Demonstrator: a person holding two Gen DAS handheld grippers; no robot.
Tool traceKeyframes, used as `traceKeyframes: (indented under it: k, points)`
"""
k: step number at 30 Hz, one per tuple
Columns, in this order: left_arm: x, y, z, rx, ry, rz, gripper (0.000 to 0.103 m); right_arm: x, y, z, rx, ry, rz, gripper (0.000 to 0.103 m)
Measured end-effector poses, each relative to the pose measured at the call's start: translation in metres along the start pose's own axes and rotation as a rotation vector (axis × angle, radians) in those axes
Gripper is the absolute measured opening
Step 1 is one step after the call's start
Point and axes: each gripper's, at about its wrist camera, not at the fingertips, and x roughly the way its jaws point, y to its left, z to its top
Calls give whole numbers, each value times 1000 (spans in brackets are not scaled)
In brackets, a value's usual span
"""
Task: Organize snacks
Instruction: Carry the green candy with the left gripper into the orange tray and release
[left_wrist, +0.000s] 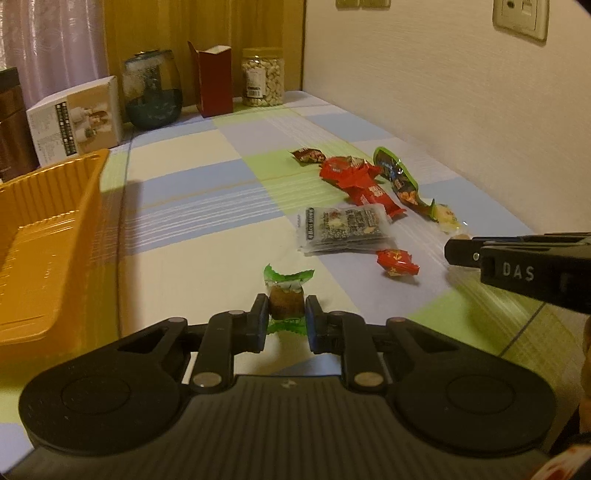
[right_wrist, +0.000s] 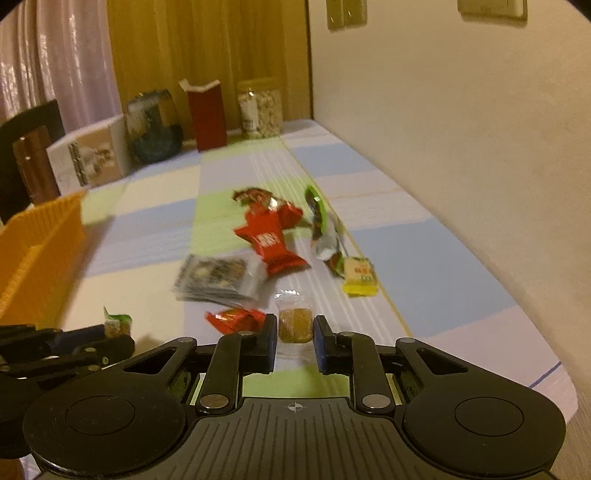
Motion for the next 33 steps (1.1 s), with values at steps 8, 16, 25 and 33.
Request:
traceKeyframes:
  k: [8, 16, 25, 33]
  points:
    - [-51, 36, 4, -54, -43, 58, 18, -30, 43, 10, -18, -34, 119, 21]
    - [-102, 109, 12, -114, -78, 188, 18, -40, 118, 29, -91, -63, 308, 21]
    - [-112, 202, 15, -190, -76, 296, 18, -6, 213, 41, -176, -30, 458, 21]
    - [-92, 233, 10, -202, -64, 300, 19, 30, 246, 42, -185, 23, 501, 21]
